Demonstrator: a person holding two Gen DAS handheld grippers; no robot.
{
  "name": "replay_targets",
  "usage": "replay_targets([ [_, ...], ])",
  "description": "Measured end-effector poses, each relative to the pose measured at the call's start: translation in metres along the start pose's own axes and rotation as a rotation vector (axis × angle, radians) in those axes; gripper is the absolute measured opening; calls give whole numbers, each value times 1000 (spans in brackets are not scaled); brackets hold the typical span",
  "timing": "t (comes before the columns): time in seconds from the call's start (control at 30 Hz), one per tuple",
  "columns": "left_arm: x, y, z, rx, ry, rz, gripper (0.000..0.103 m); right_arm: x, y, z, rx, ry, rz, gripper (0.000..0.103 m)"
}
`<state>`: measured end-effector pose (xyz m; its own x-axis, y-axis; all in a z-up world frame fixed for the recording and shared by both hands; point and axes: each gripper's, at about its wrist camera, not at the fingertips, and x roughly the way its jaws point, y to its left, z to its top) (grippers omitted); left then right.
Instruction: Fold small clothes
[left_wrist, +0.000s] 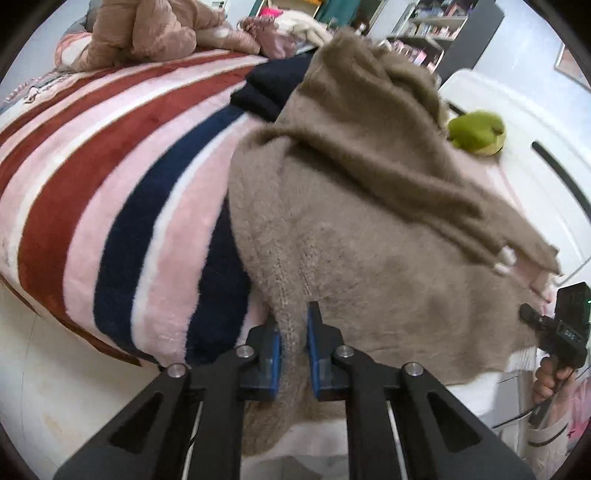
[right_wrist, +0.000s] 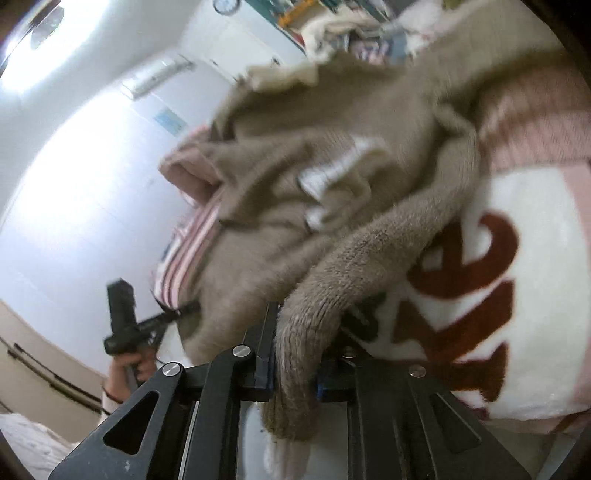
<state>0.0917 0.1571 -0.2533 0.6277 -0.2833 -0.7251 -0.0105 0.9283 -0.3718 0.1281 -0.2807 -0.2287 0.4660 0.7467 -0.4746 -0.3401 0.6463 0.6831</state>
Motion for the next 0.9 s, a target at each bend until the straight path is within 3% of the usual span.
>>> replay_targets([
  [0.23, -85, -25, 5, 28, -151, -147, 8, -76, 15, 7, -24, -155, 44, 8],
  [0.37, -110, -27, -10, 37, -116, -168, 8, -108, 15, 0, -11, -156, -2, 8],
  [0.53, -87, -14, -36, -1, -13, -100, 11, -107, -10, -34, 82, -71, -77, 8],
  [0.63, -75, -7, -37, -25, 16, -38, 27, -94, -31, -43, 139, -26, -150, 13],
  [0.67, -76, -7, -34, -24, 11, -25, 39, -93, -36, -42, 149, -21, -183, 14],
  [0.7, -80, -10, -29, -15, -10, -7, 49, -94, -40, -39, 155, -22, -208, 19],
  [0.73, -86, -15, -23, 3, -40, 11, 53, -97, -43, -32, 154, -36, -225, 34],
  [0.8, -97, -24, -7, 37, -103, 42, 65, -114, -49, -18, 129, -108, -259, 54],
  [0.9, -108, -36, 23, 44, -208, 41, 74, -146, -60, 15, 102, -236, -377, 55],
])
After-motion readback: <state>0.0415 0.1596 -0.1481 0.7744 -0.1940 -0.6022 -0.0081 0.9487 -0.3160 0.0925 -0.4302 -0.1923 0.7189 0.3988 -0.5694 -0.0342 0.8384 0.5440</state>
